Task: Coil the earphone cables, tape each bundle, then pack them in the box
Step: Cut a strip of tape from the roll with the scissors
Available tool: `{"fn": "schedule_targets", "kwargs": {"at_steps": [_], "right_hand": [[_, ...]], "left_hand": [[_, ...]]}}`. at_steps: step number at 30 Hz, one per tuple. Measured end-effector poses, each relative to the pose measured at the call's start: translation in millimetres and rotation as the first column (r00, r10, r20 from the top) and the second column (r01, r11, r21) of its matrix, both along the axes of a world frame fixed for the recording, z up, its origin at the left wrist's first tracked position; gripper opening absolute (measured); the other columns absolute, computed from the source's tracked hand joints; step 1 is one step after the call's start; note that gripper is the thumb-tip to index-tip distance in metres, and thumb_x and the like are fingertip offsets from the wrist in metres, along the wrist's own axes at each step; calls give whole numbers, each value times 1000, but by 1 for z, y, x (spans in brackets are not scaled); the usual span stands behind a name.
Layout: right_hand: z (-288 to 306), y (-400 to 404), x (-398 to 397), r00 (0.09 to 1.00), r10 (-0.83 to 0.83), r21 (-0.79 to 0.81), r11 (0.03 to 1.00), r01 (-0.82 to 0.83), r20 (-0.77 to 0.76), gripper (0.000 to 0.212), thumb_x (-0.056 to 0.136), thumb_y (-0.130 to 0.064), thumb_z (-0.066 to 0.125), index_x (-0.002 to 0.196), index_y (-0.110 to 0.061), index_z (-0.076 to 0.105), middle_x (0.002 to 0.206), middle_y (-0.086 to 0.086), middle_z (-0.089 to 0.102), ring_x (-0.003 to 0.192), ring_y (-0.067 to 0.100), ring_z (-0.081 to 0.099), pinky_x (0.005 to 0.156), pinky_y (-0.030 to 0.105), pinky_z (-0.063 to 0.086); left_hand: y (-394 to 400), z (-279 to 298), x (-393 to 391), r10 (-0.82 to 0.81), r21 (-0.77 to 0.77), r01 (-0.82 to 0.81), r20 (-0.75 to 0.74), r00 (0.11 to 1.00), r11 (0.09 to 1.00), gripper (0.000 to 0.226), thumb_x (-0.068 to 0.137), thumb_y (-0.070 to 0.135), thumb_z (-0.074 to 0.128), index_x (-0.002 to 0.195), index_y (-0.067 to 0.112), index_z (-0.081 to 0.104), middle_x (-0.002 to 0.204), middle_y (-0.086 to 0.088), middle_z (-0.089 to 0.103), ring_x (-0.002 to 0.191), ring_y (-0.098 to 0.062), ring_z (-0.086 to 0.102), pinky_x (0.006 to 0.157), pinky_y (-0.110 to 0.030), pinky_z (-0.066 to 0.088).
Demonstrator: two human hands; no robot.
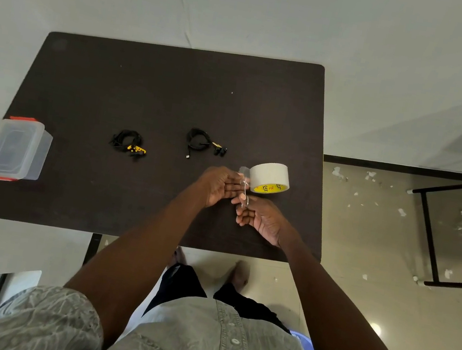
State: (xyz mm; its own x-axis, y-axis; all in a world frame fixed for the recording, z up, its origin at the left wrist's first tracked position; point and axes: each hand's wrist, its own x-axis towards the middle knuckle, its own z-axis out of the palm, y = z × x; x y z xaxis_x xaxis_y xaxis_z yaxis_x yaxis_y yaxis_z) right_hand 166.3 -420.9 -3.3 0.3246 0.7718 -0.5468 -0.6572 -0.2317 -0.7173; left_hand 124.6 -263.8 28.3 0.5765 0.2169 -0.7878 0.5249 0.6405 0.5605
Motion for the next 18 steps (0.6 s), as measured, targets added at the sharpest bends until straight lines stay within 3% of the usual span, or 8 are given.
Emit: {"fn": "schedule_targets", "kwargs": {"at_steps": [3,8,18], "right_hand": [[-1,-2,1,1000,9,3,1000,-9,7,29,89,-24,64,102,1,65,74,10,59,63,20,59,60,27,51],[-2,-3,0,1000,13,-26,1000,-13,21,22,92,-19,62,102,1,66,72,9,58,59,19,57,57,27,47],[3,-5,-2,1000,-13,-42,999,13,15,19,92,-16,63,99,1,67,67,10,57,52,17,53,48,24,41]], "left_hand": [[0,0,1,0,11,0,-6,1000,1000,14,90,2,55,100,-5,62,97,-18,69,82,-23,69,63,-29,58],[0,-1,1,-5,13,5,-3,1000,1000,13,91,2,54,98,-5,62,93,-16,69,81,-24,68,76,-33,57],[-2,-1,2,1,18,-1,3,1000,1000,12,92,2,53,93,-5,62,92,-17,69,82,-26,67,83,-37,54]]}}
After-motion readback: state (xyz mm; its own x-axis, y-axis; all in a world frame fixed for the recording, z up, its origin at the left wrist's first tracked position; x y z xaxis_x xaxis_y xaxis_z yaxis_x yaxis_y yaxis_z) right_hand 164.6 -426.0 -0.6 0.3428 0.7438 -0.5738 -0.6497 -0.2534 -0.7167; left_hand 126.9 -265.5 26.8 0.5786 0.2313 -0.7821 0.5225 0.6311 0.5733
